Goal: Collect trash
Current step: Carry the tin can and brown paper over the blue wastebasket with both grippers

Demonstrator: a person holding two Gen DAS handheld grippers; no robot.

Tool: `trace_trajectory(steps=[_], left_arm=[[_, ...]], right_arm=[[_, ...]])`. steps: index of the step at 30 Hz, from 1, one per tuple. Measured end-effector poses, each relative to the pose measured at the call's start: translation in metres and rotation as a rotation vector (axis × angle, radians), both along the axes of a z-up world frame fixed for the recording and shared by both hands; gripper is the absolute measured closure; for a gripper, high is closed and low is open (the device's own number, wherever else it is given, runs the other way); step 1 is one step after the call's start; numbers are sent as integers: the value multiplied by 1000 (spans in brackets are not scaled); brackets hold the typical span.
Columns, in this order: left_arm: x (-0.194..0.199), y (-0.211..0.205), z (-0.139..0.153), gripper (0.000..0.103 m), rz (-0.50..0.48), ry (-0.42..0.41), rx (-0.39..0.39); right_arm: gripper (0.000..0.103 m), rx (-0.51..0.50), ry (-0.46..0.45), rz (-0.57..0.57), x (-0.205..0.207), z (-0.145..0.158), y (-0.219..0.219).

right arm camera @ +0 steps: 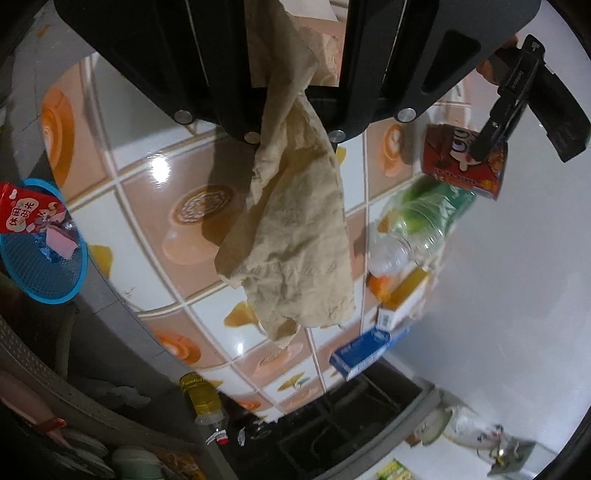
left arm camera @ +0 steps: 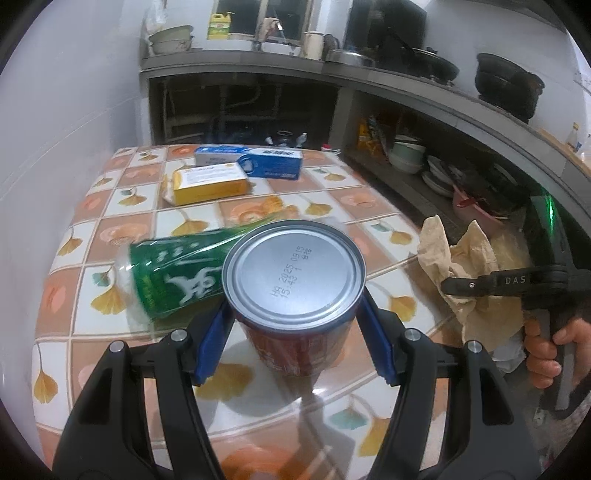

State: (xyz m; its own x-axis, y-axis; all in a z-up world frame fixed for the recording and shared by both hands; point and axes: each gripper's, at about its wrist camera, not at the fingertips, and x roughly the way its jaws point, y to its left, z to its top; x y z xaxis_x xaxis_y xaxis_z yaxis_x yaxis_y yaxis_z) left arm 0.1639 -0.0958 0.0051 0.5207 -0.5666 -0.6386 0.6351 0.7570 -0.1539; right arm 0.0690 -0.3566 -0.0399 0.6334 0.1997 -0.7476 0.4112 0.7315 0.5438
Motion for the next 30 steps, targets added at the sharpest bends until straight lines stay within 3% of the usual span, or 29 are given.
trace_trajectory(steps=[5,9,16,22,30], left_arm=[[-11,-35,20,41,-80,-20,-7],[-21,-81,38,41,-183,-29,-31],[-40,-199,49,41,-445,42,-45],[-42,-308,19,41,-594,237,3],[-46,-431,-58,41,-642,447,200]], right_arm=[[98,39,-75,-64,-27,9,-27],[98,26,-120,-177,-66,19,-66],[98,13,-74,-413,-140,6,-149],[98,111,33,-551,-176,-43,-212],[98,246,134,-590,-164,-112,-273]])
